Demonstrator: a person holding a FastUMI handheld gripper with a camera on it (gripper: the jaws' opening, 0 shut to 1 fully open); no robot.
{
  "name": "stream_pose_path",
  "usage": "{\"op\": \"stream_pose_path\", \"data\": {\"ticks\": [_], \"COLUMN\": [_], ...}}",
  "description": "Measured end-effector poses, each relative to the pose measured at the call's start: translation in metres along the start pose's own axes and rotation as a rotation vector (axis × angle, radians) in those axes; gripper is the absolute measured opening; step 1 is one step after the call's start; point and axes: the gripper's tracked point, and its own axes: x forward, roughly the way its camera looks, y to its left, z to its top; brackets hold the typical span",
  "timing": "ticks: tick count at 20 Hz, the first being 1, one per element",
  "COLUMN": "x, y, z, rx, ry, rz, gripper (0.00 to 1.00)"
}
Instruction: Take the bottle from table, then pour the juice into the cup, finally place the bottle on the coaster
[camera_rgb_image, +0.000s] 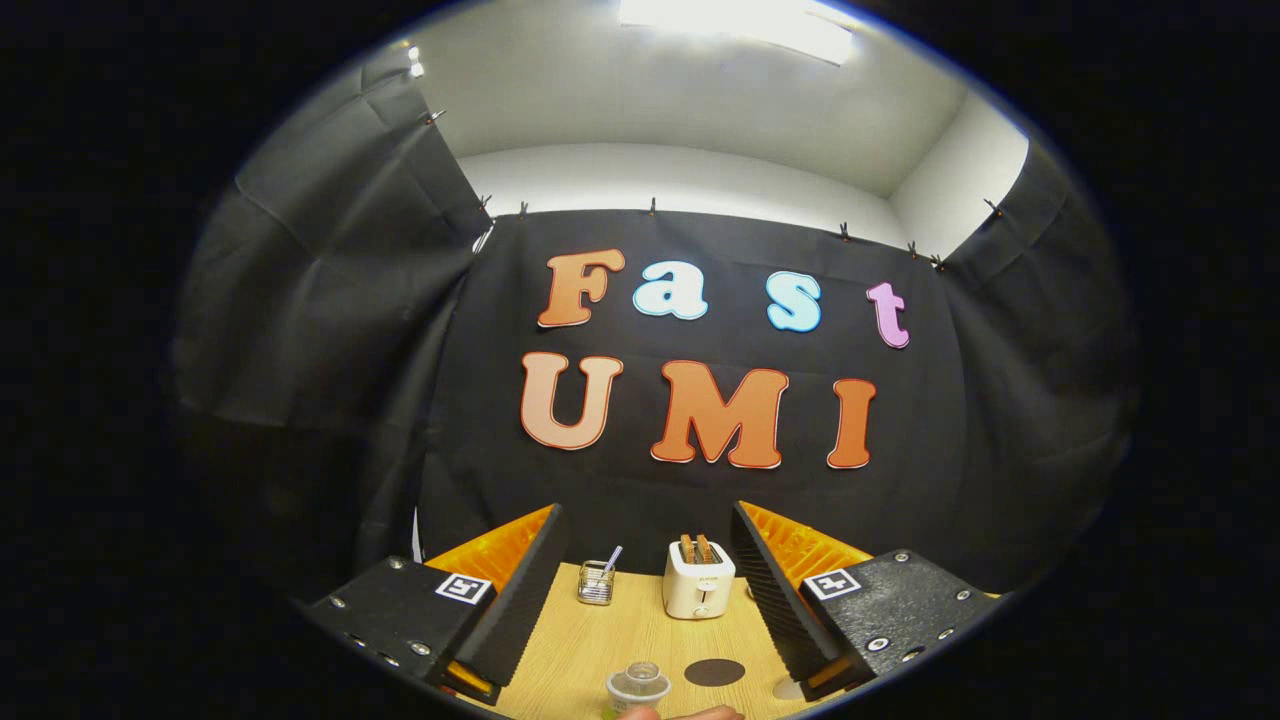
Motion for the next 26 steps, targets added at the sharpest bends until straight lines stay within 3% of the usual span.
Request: {"op": "stream_pose_path", "data": {"ticks": [14, 26], "x": [-0.002, -0.026], "y": [0.010, 0.001], "z": [-0.023, -0.121], "rx": [0.008, 0.114], "ry": [-0.007, 0.129], "rz": [0.034, -0.039], "gripper": [0.97, 0.97]}}
